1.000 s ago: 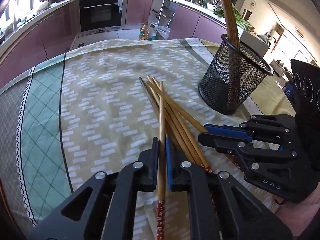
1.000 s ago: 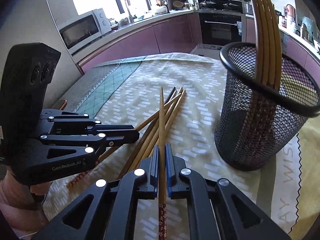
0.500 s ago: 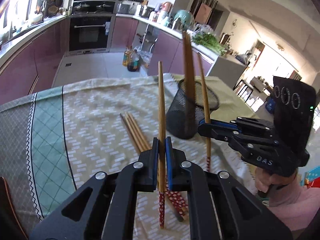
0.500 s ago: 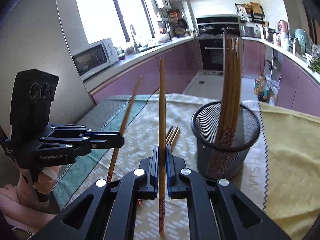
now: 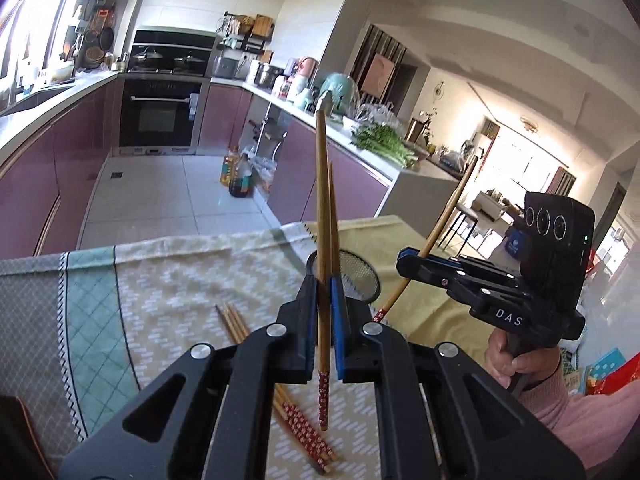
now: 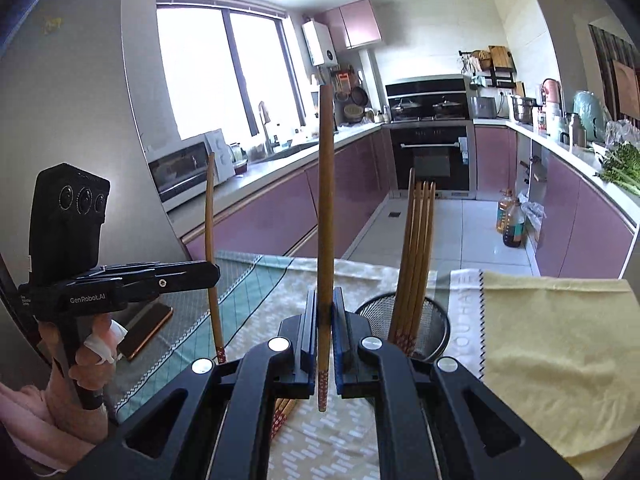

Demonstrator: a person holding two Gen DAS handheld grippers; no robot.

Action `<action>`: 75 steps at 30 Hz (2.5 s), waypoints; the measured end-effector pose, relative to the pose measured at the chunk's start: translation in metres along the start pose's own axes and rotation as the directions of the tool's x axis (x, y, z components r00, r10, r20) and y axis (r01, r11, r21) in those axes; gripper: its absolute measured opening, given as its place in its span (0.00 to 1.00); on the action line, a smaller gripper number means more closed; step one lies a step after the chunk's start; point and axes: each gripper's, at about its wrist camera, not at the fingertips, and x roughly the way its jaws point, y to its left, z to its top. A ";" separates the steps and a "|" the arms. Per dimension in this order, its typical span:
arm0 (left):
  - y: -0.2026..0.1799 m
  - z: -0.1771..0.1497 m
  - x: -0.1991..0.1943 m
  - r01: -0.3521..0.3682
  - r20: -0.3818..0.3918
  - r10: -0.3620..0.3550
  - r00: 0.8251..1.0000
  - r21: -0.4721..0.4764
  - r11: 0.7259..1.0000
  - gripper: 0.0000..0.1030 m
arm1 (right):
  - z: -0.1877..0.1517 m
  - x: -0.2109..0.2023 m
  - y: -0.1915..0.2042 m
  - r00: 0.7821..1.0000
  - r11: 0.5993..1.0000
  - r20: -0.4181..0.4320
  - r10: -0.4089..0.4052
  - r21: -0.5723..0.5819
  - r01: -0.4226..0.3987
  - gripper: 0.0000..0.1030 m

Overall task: Organize utensils
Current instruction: 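Lift both chopsticks upright and lower them into the black mesh cup, then open both tools to release the chopsticks into the cup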

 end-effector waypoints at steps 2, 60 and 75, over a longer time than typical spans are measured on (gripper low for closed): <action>-0.003 0.009 0.004 0.009 0.022 -0.009 1.000 -0.002 1.000 0.07 | 0.007 -0.003 -0.002 1.000 1.000 0.017 -0.007 -0.004 0.007 0.06; -0.007 0.011 0.098 -0.127 -0.059 0.133 0.989 0.093 0.988 0.29 | 0.003 0.046 -0.050 0.988 0.991 -0.096 -0.119 0.045 0.124 0.20; 0.029 -0.069 0.045 -0.269 -0.106 0.275 0.955 0.070 0.961 0.42 | -0.067 0.069 0.008 0.967 0.998 -0.249 0.061 0.023 -0.057 0.29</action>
